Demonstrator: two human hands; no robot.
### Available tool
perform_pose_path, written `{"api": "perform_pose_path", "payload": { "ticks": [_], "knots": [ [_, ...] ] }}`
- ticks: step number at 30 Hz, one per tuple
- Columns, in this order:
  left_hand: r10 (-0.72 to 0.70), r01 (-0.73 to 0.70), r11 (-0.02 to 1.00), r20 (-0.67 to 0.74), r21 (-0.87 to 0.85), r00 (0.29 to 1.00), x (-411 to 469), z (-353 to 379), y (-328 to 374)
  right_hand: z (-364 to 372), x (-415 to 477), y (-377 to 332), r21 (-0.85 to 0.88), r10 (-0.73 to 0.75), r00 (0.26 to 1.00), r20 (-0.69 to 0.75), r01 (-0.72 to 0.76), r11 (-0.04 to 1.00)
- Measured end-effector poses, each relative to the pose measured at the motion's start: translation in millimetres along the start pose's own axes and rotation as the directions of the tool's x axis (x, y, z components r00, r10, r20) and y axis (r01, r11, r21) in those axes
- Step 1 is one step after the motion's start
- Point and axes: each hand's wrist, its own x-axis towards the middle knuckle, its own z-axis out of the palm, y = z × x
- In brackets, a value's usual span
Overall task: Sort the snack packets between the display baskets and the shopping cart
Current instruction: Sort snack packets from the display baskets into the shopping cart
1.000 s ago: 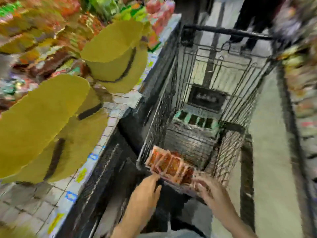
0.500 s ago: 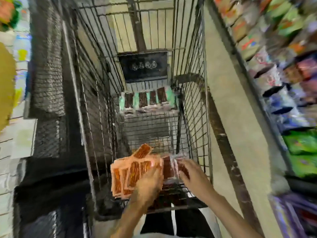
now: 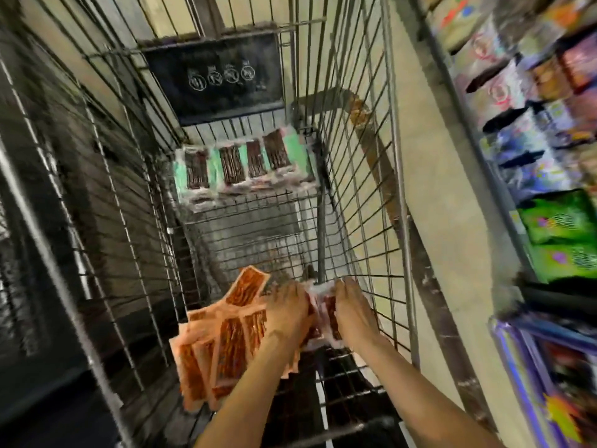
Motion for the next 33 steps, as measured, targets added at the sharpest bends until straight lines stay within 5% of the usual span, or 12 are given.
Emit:
{"api": "perform_pose_path", "payload": {
  "ticks": [3, 8, 15, 25, 33],
  "knots": [
    [0.009, -0.016, 0.986, 0.047, 0.166, 0.999, 5, 2, 5, 4, 7, -2, 0.059, 0.050, 0.987, 0.154, -0.059, 0.996],
    [0.040, -0.055, 0.983, 0.084, 0.177, 0.996, 10, -4, 9, 10, 7, -1, -0.248, 0.053, 0.978, 0.202, -0.002, 0.969],
    [0.013, -0.039, 0.984, 0.151, 0.173, 0.988, 16, -8, 4, 12, 8, 2, -0.187, 0.049, 0.963, 0.264, 0.001, 0.982],
    [0.051, -0.050, 0.995, -0.006, 0.082, 0.999, -5, 10, -11, 10, 1, 0, -0.205, -0.006, 0.987, 0.162, 0.039, 0.978],
    [0.005, -0.025, 0.967, 0.082, 0.252, 0.997, -5, 7, 1, 9, -1, 0, -0.218, -0.011, 0.986, 0.168, 0.048, 0.975]
  ]
}}
